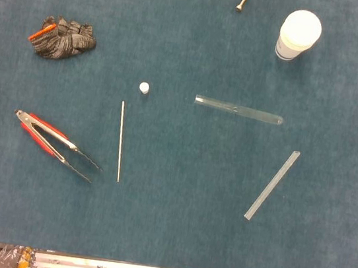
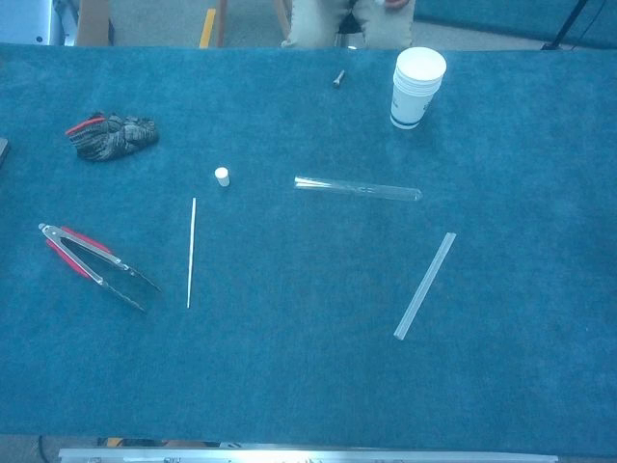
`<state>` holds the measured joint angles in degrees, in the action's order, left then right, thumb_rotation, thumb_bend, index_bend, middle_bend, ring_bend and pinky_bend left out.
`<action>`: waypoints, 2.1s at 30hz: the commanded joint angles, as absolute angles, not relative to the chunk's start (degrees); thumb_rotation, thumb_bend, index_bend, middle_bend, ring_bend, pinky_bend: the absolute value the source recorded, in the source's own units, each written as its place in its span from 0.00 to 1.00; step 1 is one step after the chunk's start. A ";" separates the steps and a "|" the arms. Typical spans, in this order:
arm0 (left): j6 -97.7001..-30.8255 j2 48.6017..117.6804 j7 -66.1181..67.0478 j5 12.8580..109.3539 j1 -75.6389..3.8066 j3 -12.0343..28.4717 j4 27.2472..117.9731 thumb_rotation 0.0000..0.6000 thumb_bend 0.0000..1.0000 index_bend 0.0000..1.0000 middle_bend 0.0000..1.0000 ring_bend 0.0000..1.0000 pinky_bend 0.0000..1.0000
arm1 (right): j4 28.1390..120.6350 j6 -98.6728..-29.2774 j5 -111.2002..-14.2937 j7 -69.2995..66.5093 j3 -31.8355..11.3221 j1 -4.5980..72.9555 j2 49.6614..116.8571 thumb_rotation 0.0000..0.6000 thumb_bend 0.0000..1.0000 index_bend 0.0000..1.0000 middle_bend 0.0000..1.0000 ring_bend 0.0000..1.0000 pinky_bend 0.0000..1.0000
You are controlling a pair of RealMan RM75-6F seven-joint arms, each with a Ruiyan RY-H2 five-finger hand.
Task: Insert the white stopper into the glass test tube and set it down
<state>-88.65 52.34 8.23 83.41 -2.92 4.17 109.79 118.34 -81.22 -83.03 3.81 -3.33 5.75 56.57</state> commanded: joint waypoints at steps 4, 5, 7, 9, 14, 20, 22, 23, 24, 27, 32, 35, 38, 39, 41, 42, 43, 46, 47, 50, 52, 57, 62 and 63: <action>-88.84 52.01 8.14 83.72 -2.54 3.76 110.20 1.00 0.32 0.32 0.22 0.03 0.05 | 118.45 -81.69 -83.63 3.20 -2.95 5.26 56.11 1.00 0.31 0.21 0.16 0.06 0.27; -88.91 51.99 8.13 83.78 -2.47 3.71 110.23 1.00 0.32 0.32 0.22 0.03 0.05 | 118.50 -81.75 -83.83 3.04 -2.85 5.17 55.99 1.00 0.31 0.21 0.16 0.06 0.27; -89.15 51.93 8.04 83.97 -2.31 3.63 110.31 1.00 0.32 0.32 0.22 0.03 0.05 | 118.60 -81.90 -84.24 2.72 -2.72 5.03 55.72 1.00 0.31 0.21 0.16 0.06 0.27; -89.39 51.78 7.95 84.11 -2.19 3.62 110.42 1.00 0.32 0.32 0.22 0.03 0.05 | 118.64 -82.00 -84.50 2.31 -2.69 4.96 55.50 1.00 0.31 0.21 0.16 0.06 0.27; -89.59 51.55 7.81 84.24 -2.02 3.59 110.55 1.00 0.32 0.32 0.22 0.03 0.05 | 118.54 -81.46 -84.48 1.69 -2.83 5.29 55.33 1.00 0.31 0.21 0.16 0.06 0.27; -89.42 51.65 7.69 84.12 -2.12 3.68 110.45 1.00 0.32 0.32 0.22 0.03 0.05 | 118.91 -79.55 -83.82 1.89 -3.22 6.51 54.92 1.00 0.31 0.23 0.16 0.07 0.27; -89.21 51.93 7.43 84.04 -2.28 3.77 110.19 1.00 0.32 0.32 0.22 0.03 0.05 | 118.98 -78.98 -83.42 2.05 -3.47 6.96 54.73 1.00 0.31 0.24 0.17 0.08 0.27; -88.96 52.01 7.39 83.97 -2.39 3.76 110.07 1.00 0.32 0.32 0.22 0.03 0.05 | 118.99 -78.79 -83.20 2.13 -3.63 7.15 54.71 1.00 0.31 0.25 0.17 0.08 0.27; -88.65 52.05 7.44 83.91 -2.54 3.75 110.02 1.00 0.32 0.33 0.22 0.03 0.05 | 119.00 -78.63 -82.98 2.20 -3.78 7.32 54.70 1.00 0.31 0.26 0.18 0.08 0.27; -87.82 52.18 7.56 83.80 -3.11 3.90 109.86 1.00 0.32 0.33 0.22 0.03 0.05 | 118.85 -77.55 -82.01 2.93 -4.40 8.32 54.85 1.00 0.31 0.29 0.21 0.10 0.28; -87.26 52.71 7.58 83.71 -3.79 4.30 109.48 1.00 0.32 0.33 0.22 0.03 0.05 | 118.35 -74.38 -80.16 5.89 -5.65 11.12 55.52 1.00 0.31 0.33 0.25 0.12 0.29; -86.29 52.93 7.45 83.67 -4.24 4.13 109.07 1.00 0.32 0.33 0.22 0.03 0.05 | 118.19 -72.63 -79.46 8.42 -5.88 12.62 56.11 1.00 0.31 0.35 0.26 0.12 0.29; -85.64 53.09 7.72 83.62 -4.63 4.09 108.85 1.00 0.32 0.34 0.22 0.03 0.05 | 117.19 -71.22 -78.03 10.50 -6.54 14.18 57.20 1.00 0.31 0.36 0.26 0.13 0.29; -85.64 53.13 7.66 83.59 -4.69 4.15 108.84 1.00 0.32 0.34 0.22 0.03 0.05 | 116.76 -70.64 -77.54 11.20 -6.85 14.87 57.81 1.00 0.31 0.36 0.26 0.13 0.30; -85.67 53.23 7.61 83.53 -4.75 4.22 108.79 1.00 0.32 0.34 0.22 0.03 0.05 | 115.98 -69.74 -77.14 12.55 -7.23 16.02 58.80 1.00 0.31 0.36 0.27 0.16 0.33; -85.70 53.28 7.59 83.51 -4.75 4.22 108.75 1.00 0.32 0.34 0.22 0.03 0.05 | 115.54 -69.18 -76.88 13.44 -7.41 16.68 59.28 1.00 0.31 0.36 0.28 0.17 0.35; -85.73 53.35 7.57 83.48 -4.74 4.20 108.72 1.00 0.32 0.34 0.22 0.03 0.05 | 114.91 -68.48 -76.38 14.68 -7.74 17.59 60.01 1.00 0.31 0.36 0.28 0.17 0.36; -85.70 53.56 7.69 83.43 -4.70 4.07 108.63 1.00 0.32 0.34 0.22 0.03 0.05 | 113.52 -66.41 -74.55 16.80 -8.77 20.06 62.12 1.00 0.31 0.38 0.28 0.17 0.36; -85.71 53.63 7.70 83.44 -4.65 3.98 108.61 1.00 0.32 0.34 0.22 0.03 0.05 | 113.12 -65.72 -73.94 17.19 -9.08 20.82 62.78 1.00 0.31 0.39 0.28 0.17 0.36; -85.99 53.60 7.57 83.74 -4.43 3.75 108.65 1.00 0.32 0.34 0.22 0.03 0.05 | 111.43 -63.24 -71.96 18.44 -9.83 23.41 65.21 1.00 0.31 0.40 0.28 0.17 0.36; -86.06 53.40 7.51 83.89 -4.35 3.64 108.79 1.00 0.32 0.34 0.22 0.03 0.05 | 110.28 -61.36 -70.26 19.16 -10.18 25.19 66.99 1.00 0.31 0.40 0.28 0.17 0.36; -86.47 52.95 7.44 84.34 -3.86 3.15 109.19 1.00 0.32 0.34 0.22 0.03 0.05 | 108.07 -56.83 -65.83 21.11 -10.67 29.45 70.99 1.00 0.30 0.40 0.28 0.18 0.35; -87.53 52.31 7.25 85.67 -3.24 2.67 109.75 1.00 0.32 0.34 0.22 0.03 0.05 | 105.65 -54.34 -60.54 25.59 -11.81 34.33 75.39 1.00 0.31 0.41 0.28 0.18 0.35; -87.75 52.20 7.23 85.90 -3.11 2.58 109.82 1.00 0.32 0.34 0.22 0.03 0.05 | 105.23 -54.14 -59.58 26.59 -11.98 35.20 76.11 1.00 0.31 0.41 0.28 0.18 0.35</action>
